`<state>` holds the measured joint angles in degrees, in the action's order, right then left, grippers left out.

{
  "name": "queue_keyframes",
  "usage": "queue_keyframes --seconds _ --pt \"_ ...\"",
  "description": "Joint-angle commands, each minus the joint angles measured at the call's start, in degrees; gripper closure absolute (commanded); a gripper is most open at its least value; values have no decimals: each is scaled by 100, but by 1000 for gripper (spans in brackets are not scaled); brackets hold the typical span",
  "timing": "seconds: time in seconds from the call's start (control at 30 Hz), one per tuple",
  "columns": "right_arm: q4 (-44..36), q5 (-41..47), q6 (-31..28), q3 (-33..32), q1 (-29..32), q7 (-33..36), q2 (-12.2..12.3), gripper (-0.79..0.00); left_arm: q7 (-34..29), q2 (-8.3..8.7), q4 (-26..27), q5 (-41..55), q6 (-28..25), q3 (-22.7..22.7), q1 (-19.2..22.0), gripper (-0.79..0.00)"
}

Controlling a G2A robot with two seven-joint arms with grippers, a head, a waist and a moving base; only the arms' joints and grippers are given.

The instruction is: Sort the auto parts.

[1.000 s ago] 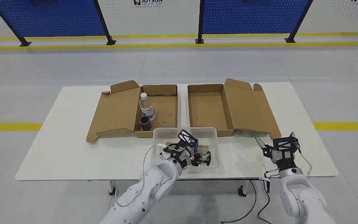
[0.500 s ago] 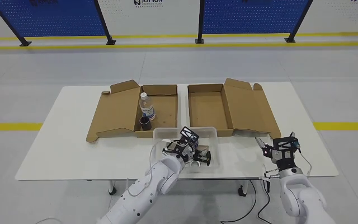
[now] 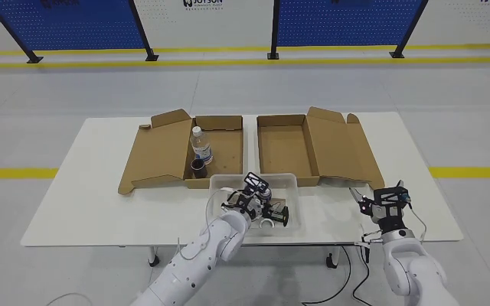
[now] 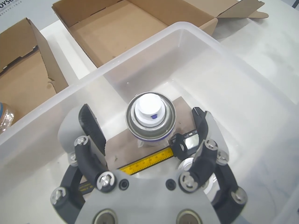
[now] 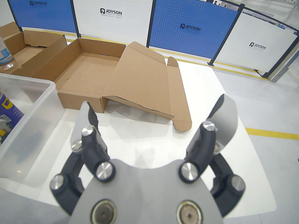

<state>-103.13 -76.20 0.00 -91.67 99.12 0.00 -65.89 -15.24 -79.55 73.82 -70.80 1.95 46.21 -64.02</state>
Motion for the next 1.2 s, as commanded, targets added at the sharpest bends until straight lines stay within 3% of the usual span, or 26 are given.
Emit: queue_keyframes --seconds 0.0,0.13,0.33,0.53,0.57,0.6,0.9,1.17 --pt "0 0 0 0 0 0 0 -785 -11 -15 -49 -11 -9 -2 32 -723" --pt "0 0 0 0 0 0 0 -785 -31 -49 -127 3 -28 -2 76 -686" --pt "0 0 0 0 0 0 0 -785 -8 -84 -223 14 -120 10 97 -483" --pt "0 0 0 0 0 0 0 -785 36 -102 -224 113 -334 56 70 -194" --pt "0 0 0 0 0 0 0 -785 49 -102 -211 111 -369 66 67 -37" --pt "0 0 0 0 0 0 0 -785 61 -102 -199 95 -401 72 61 0" --pt "0 0 0 0 0 0 0 -785 135 -76 89 168 -738 223 -62 0" --pt "0 0 0 0 0 0 0 -785 -126 73 1060 342 -1124 722 -436 0"
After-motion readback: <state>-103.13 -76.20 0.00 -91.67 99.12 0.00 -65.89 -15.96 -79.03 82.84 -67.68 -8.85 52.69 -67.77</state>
